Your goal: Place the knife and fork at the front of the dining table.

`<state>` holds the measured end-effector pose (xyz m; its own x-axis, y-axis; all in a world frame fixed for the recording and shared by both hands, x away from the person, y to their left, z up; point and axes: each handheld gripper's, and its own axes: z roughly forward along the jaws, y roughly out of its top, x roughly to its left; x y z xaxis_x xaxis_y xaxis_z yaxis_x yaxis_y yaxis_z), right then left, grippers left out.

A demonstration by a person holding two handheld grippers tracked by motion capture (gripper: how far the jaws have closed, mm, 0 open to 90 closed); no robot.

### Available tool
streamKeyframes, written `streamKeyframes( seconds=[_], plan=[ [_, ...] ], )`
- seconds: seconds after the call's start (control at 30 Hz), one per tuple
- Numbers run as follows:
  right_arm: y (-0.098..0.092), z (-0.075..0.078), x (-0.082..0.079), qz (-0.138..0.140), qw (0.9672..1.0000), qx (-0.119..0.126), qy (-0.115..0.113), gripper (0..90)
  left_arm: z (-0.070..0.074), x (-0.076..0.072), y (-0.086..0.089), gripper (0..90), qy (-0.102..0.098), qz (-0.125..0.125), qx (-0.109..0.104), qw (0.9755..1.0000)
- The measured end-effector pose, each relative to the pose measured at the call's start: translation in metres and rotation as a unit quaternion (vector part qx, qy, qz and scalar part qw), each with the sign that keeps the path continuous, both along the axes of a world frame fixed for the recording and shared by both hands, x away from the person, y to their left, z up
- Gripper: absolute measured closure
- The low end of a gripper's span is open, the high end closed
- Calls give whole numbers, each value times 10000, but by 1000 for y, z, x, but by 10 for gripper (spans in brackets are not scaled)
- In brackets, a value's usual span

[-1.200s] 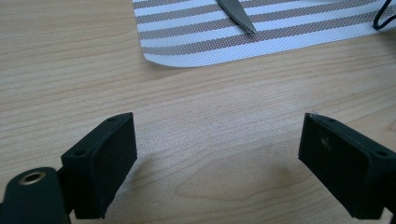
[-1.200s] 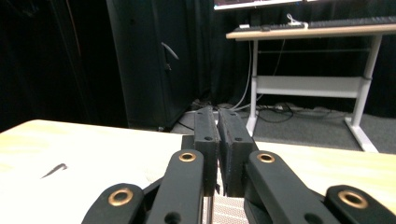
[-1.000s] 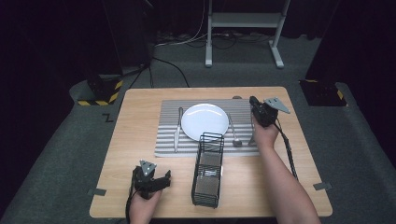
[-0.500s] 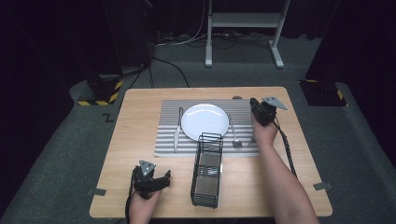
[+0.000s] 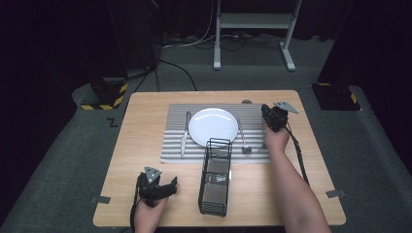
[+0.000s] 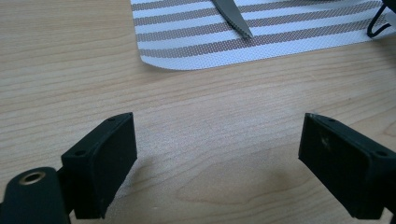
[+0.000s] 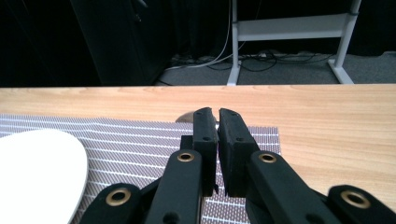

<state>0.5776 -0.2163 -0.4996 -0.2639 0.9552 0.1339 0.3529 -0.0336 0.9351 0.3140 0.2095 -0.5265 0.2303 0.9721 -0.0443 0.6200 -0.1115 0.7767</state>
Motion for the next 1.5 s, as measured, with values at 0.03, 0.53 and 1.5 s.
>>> streamKeyframes(
  seconds=[0.03,0.53,1.5],
  plan=[
    [0,0,0,-2,10000,-11,16,862,0,0,0,113,-2,-2,2,10000],
    [4,-3,-1,79,9997,-169,153,823,0,0,0,114,-13,-11,-8,10000],
    [-5,13,-62,308,9982,-518,-75,424,1,1,-1,114,-48,-40,22,10000]
  ],
)
